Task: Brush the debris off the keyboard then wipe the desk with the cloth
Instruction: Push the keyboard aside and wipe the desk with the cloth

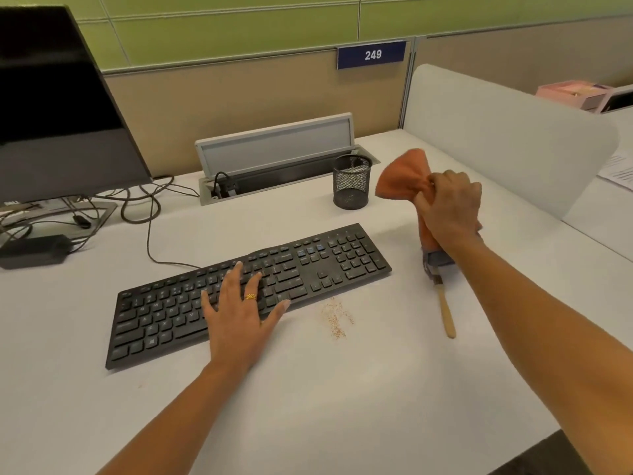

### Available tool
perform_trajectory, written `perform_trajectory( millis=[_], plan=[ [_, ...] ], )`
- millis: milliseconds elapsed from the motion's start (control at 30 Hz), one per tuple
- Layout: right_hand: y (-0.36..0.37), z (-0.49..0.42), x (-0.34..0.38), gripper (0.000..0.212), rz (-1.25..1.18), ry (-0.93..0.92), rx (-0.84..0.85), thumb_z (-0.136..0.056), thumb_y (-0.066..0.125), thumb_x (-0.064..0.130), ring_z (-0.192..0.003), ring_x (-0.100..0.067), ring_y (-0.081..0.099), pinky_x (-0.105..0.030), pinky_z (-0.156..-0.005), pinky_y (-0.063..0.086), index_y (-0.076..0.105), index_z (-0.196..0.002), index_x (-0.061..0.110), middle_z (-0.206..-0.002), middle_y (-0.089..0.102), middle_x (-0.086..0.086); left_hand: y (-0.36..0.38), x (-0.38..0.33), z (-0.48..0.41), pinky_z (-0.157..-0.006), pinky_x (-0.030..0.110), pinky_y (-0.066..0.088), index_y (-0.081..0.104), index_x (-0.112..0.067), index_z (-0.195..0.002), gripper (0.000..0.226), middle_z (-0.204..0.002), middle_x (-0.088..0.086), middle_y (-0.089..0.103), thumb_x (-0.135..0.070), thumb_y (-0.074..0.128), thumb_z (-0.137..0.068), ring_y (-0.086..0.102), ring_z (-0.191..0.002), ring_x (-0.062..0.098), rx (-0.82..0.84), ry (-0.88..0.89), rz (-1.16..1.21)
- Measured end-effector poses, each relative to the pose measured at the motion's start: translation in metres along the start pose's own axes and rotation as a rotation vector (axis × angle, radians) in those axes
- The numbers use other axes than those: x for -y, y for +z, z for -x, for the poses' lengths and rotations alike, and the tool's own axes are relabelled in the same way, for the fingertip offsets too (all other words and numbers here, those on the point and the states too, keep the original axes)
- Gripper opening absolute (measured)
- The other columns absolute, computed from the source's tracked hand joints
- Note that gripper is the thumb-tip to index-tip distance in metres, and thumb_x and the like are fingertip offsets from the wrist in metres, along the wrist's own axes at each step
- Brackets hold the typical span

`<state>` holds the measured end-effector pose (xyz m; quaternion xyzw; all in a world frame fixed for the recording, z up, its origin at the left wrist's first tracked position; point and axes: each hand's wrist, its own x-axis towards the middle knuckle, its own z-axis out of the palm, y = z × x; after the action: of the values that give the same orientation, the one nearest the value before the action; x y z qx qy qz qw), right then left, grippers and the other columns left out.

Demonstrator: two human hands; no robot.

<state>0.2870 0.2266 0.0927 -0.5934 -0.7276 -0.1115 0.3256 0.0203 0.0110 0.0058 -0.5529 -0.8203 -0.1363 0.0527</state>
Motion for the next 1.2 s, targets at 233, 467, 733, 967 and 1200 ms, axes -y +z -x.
perform_trajectory(
  millis=[233, 467, 733, 967, 1200],
  plan=[
    [0.017, 0.033, 0.115, 0.029, -0.041, -0.431, 0.124, -0.082, 0.063, 0.027, -0.104, -0.034, 0.052, -0.042, -0.084, 0.039, 0.061, -0.101, 0.006, -0.109, 0.061, -0.014, -0.015, 0.050, 0.009, -0.111, 0.062, 0.006, 0.049, -0.016, -0.137, 0.086, -0.154, 0.009, 0.025, -0.070, 0.011, -0.082, 0.025, -0.142, 0.027, -0.132, -0.188, 0.048],
    [0.040, 0.081, 0.170, 0.027, -0.275, -0.361, 0.465, -0.090, 0.050, 0.023, -0.096, -0.028, 0.054, -0.032, -0.073, 0.039, 0.049, -0.111, 0.006, -0.110, 0.056, -0.012, -0.033, 0.125, 0.035, -0.108, 0.065, 0.010, 0.049, -0.011, -0.136, 0.072, -0.152, 0.014, 0.027, -0.059, 0.024, -0.088, 0.026, -0.141, 0.028, -0.251, -0.495, 0.054],
    [0.050, 0.129, 0.278, 0.035, -0.510, -0.546, 0.562, -0.091, 0.044, 0.008, -0.105, -0.031, 0.049, -0.038, -0.086, 0.037, 0.046, -0.126, 0.004, -0.118, 0.054, -0.016, -0.032, 0.153, 0.058, -0.110, 0.062, 0.007, 0.045, -0.013, -0.139, 0.073, -0.153, 0.010, 0.026, -0.062, 0.021, -0.091, 0.027, -0.141, 0.025, -0.255, -0.594, 0.076],
    [0.034, 0.174, 0.351, 0.047, -0.522, -0.813, 0.758, -0.095, 0.042, 0.012, -0.121, -0.032, 0.037, -0.042, -0.096, 0.033, 0.034, -0.141, 0.014, -0.134, 0.046, -0.014, -0.031, 0.154, 0.059, -0.108, 0.064, 0.011, 0.041, -0.008, -0.140, 0.082, -0.150, 0.013, 0.032, -0.063, 0.011, -0.087, 0.034, -0.137, 0.027, -0.267, -0.494, 0.005],
    [0.027, 0.173, 0.336, 0.049, -0.428, -0.818, 0.717, -0.095, 0.039, 0.019, -0.128, -0.026, 0.033, -0.043, -0.097, 0.033, 0.034, -0.142, 0.030, -0.143, 0.042, -0.001, -0.032, 0.155, 0.060, -0.108, 0.062, 0.013, 0.035, -0.009, -0.144, 0.082, -0.151, 0.013, 0.032, -0.064, 0.013, -0.087, 0.032, -0.138, 0.028, -0.249, -0.451, 0.018]
  ],
)
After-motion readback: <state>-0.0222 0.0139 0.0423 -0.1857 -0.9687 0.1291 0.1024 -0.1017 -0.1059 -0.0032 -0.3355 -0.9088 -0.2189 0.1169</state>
